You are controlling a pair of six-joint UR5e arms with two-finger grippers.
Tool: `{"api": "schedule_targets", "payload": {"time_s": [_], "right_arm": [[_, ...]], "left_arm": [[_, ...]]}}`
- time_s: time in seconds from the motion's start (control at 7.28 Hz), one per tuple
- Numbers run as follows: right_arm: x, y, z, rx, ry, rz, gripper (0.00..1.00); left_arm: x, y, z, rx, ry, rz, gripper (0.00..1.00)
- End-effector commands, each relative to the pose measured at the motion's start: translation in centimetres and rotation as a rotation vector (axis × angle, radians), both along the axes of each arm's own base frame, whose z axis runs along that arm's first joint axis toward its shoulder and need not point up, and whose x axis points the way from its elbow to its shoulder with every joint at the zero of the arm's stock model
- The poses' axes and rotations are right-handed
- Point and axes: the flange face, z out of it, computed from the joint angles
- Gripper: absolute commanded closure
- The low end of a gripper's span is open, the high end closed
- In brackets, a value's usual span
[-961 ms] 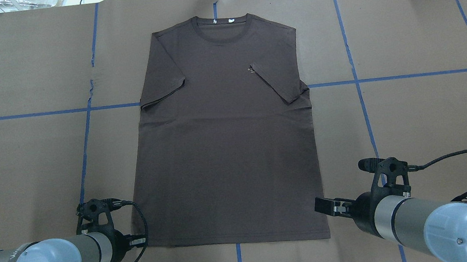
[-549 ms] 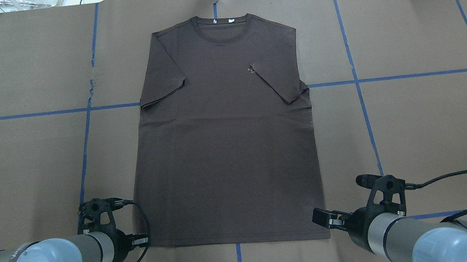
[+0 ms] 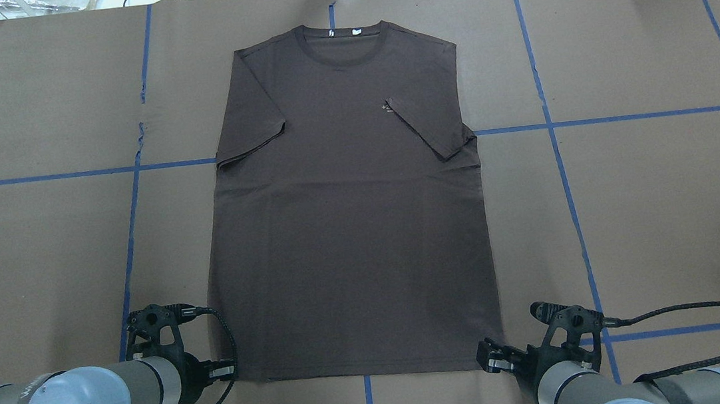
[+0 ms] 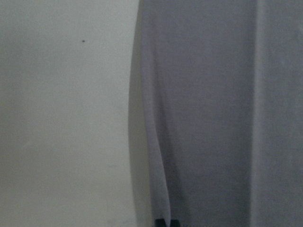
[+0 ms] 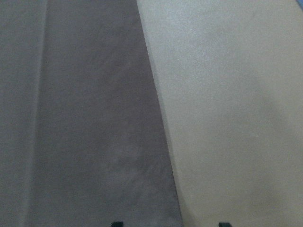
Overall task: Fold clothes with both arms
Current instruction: 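Grasp the hem corners with both grippers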
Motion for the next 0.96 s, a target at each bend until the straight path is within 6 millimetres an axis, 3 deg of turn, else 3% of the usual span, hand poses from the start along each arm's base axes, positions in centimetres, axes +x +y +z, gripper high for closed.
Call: {"api": "schedule_targets", "payload": {"time_s": [0.0, 0.27, 0.69, 0.82], "right_arm": [[-0.79, 0.54, 0.36, 0.010, 0.013, 0.000, 0.33], [-0.98, 0.72, 0.67, 0.011, 0.021, -0.005, 0.44], [-1.13, 1.23, 0.67, 0.011, 0.020, -0.014, 0.45], [-1.22, 1.31, 0.81, 0.011, 0.023, -0.016, 0.55]], "left_arm": [[-0.33, 0.07, -0.81, 0.002, 0.018, 0.002, 1.00], [-0.33, 0.06, -0.67, 0.002, 0.015, 0.000, 1.00], [-0.33, 0.06, -0.67, 0.002, 0.015, 0.000, 1.00], [-0.35, 0.08, -0.59, 0.001, 0.013, 0.002, 1.00]]}}
